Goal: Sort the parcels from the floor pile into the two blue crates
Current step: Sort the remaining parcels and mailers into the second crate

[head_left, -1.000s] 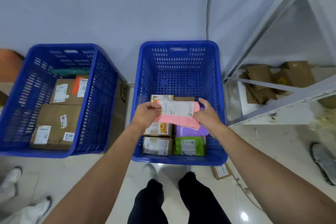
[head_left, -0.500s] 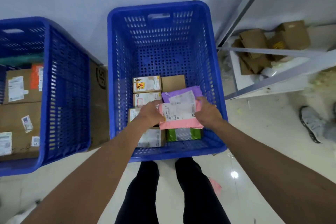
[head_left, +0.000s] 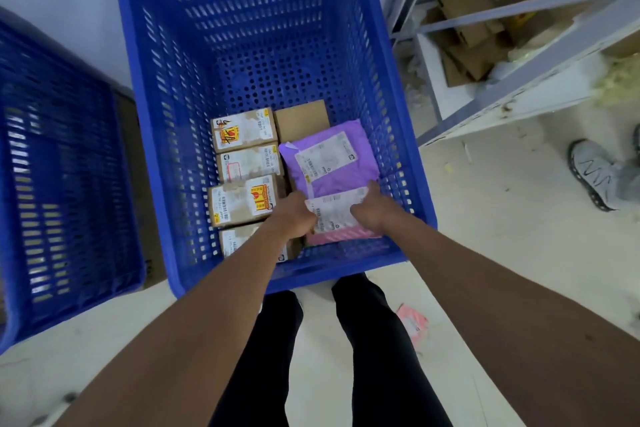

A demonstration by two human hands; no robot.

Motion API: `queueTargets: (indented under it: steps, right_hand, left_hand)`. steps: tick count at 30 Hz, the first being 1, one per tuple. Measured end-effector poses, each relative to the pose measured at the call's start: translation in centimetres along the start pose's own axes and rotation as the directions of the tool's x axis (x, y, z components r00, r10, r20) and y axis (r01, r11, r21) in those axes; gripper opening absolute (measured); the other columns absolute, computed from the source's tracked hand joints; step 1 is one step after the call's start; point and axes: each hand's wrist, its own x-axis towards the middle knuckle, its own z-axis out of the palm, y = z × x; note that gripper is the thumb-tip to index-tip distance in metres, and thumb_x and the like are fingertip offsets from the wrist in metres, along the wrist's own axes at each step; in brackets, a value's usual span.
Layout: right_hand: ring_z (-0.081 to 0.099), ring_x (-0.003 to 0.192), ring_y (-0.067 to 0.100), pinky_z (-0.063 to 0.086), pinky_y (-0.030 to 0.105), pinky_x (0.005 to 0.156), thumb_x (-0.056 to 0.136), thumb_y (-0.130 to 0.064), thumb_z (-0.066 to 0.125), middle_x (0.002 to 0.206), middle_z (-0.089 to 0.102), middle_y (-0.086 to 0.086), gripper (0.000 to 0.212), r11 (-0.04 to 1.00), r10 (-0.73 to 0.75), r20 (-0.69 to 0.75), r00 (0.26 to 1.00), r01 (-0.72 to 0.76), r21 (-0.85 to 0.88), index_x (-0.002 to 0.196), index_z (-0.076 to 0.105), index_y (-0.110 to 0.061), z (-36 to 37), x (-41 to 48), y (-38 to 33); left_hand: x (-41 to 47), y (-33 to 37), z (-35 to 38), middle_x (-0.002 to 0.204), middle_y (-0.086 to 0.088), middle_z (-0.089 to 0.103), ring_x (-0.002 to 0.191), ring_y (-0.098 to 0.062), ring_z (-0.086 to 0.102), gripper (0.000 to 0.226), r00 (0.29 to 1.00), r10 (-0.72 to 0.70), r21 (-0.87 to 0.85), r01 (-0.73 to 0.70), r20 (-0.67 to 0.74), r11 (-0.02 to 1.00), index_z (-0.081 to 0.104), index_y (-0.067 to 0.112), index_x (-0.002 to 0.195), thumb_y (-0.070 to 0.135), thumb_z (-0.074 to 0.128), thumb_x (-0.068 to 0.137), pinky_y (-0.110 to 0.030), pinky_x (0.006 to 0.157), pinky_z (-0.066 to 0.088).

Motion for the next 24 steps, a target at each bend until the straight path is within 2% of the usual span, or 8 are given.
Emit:
queueTargets:
  steps: [3, 7, 13, 15, 18, 21, 24]
  right_hand:
    - [0.044, 0.133, 0.036, 0.042, 0.036, 0.104, 0.097, -0.03, 0.048, 0.156, 0.032, 0.017, 0.081, 0.999, 0.031, 0.038, 0.999, -0.031, 0.01, 0.159, -0.003, -0.015, 0.1, 0.6, 0.3]
    - [0.047, 0.131, 0.033, 0.043, 0.036, 0.106, 0.093, -0.03, 0.054, 0.15, 0.041, 0.017, 0.078, 0.997, 0.071, 0.071, 0.995, -0.073, 0.028, 0.155, 0.015, -0.004, -0.3, 0.1, 0.0]
    - [0.04, 0.137, 0.035, 0.038, 0.034, 0.105, 0.097, -0.031, 0.048, 0.157, 0.031, 0.018, 0.08, 0.999, -0.035, 0.082, 0.996, 0.035, -0.007, 0.157, 0.002, -0.004, -2.1, -2.3, -1.7]
    - [0.039, 0.139, 0.036, 0.037, 0.035, 0.106, 0.099, -0.033, 0.045, 0.158, 0.029, 0.019, 0.079, 0.998, -0.052, 0.063, 0.997, 0.054, -0.04, 0.158, 0.0, -0.006, -3.1, -3.4, -2.1]
    - [0.038, 0.139, 0.037, 0.037, 0.037, 0.106, 0.099, -0.034, 0.043, 0.158, 0.029, 0.02, 0.078, 0.991, -0.084, 0.052, 0.995, 0.089, -0.101, 0.158, 0.001, -0.007, -4.2, -4.9, -2.6]
    - [0.037, 0.14, 0.037, 0.037, 0.038, 0.107, 0.1, -0.037, 0.043, 0.158, 0.03, 0.019, 0.076, 0.981, -0.092, 0.08, 0.993, 0.104, -0.161, 0.158, 0.004, -0.006, -4.8, -6.0, -2.8]
    - [0.043, 0.135, 0.036, 0.04, 0.038, 0.103, 0.099, -0.036, 0.044, 0.152, 0.038, 0.019, 0.07, 0.963, -0.123, 0.088, 0.988, 0.141, -0.23, 0.155, 0.017, -0.005, -5.3, -6.5, -3.1]
  left_hand:
    - [0.2, 0.2, 0.3, 0.101, -0.009, 0.07, 0.087, -0.026, 0.066, 0.023, 0.999, -0.004, 0.04, 0.003, 0.042, 0.999, 0.07, 0.013, 0.106, 0.018, 0.057, 0.088, -0.041, 0.079, 0.059]
    - [-0.4, 0.8, -0.2, 0.105, -0.012, 0.07, 0.092, -0.028, 0.066, 0.023, 0.999, -0.036, 0.007, 0.036, 0.031, 0.999, 0.072, 0.006, 0.107, 0.014, 0.057, 0.091, -0.042, 0.084, 0.057]
    - [-3.3, 2.6, -2.0, 0.097, -0.014, 0.07, 0.093, -0.029, 0.067, 0.021, 0.994, -0.088, -0.132, 0.078, -0.071, 0.988, 0.072, 0.001, 0.096, 0.014, 0.057, 0.09, -0.031, 0.07, 0.046]
    - [-4.8, 3.1, -2.8, 0.105, -0.008, 0.07, 0.099, -0.027, 0.068, 0.024, 0.99, -0.113, -0.217, 0.094, -0.078, 0.972, 0.074, 0.009, 0.105, 0.017, 0.059, 0.089, -0.029, 0.076, 0.052]
    - [-6.7, 3.1, -3.4, 0.112, -0.006, 0.071, 0.104, -0.028, 0.068, 0.025, 0.981, -0.17, -0.319, 0.133, -0.092, 0.938, 0.075, 0.017, 0.108, 0.021, 0.062, 0.087, -0.04, 0.092, 0.057]
    - [-9.3, 4.0, -4.0, 0.103, -0.009, 0.074, 0.098, -0.031, 0.07, 0.02, 0.976, -0.181, -0.381, 0.122, -0.123, 0.916, 0.076, 0.012, 0.097, 0.018, 0.058, 0.091, -0.042, 0.09, 0.058]
    - [-11.7, 4.6, -4.6, 0.102, -0.011, 0.074, 0.095, -0.028, 0.071, 0.024, 0.962, -0.203, -0.409, 0.112, -0.185, 0.905, 0.072, 0.009, 0.103, 0.02, 0.051, 0.096, -0.043, 0.092, 0.057]
